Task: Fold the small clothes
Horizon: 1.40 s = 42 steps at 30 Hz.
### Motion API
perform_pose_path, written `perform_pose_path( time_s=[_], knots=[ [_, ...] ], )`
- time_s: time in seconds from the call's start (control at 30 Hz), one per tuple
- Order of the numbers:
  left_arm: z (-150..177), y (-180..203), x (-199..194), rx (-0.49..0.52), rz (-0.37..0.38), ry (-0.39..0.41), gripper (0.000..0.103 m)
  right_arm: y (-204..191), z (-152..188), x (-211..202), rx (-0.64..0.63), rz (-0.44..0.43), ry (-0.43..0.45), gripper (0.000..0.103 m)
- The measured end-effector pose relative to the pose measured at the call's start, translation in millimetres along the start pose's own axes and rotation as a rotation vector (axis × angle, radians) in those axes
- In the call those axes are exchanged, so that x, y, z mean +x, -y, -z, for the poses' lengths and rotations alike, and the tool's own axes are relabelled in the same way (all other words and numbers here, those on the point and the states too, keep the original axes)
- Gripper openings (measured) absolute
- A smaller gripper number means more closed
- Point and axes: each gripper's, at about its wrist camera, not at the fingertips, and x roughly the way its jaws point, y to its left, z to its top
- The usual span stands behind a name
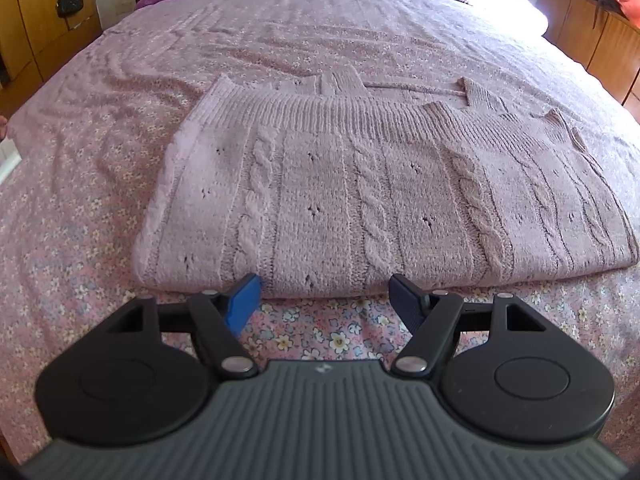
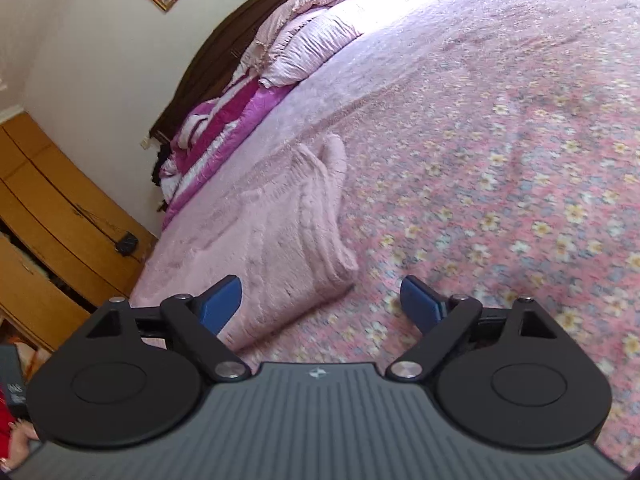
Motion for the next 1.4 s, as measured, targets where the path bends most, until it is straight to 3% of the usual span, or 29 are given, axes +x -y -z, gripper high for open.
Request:
perform_pose_path(
  time_s=[0.43, 0.93, 1.03, 1.3, 1.4],
  knots=[
    [-4, -2, 8, -0.016, 0.011, 0.005, 0.072, -23, -19, 66, -0.112, -0.027, -0.082, 0.092],
    [-10, 11, 22, 0.032, -0.034, 0.002, 0.072, -21, -17, 95, -0.119, -0.072, -0.016, 0.092],
    [-15, 9, 20, 0.015, -0.009, -0.011, 0.072, -21, -17, 96, -0.097, -0.083, -0.008, 0.092],
    [-15, 11, 21, 0.008, -0.013, -0.019, 0.072, -20, -19, 109, -0.065, -0.136, -0.021, 0.083],
    [-16, 13, 18, 0.015, -0.017, -0.013, 0.072, -18, -24, 117, -0.061, -0.127, -0.036, 0.074]
  ],
)
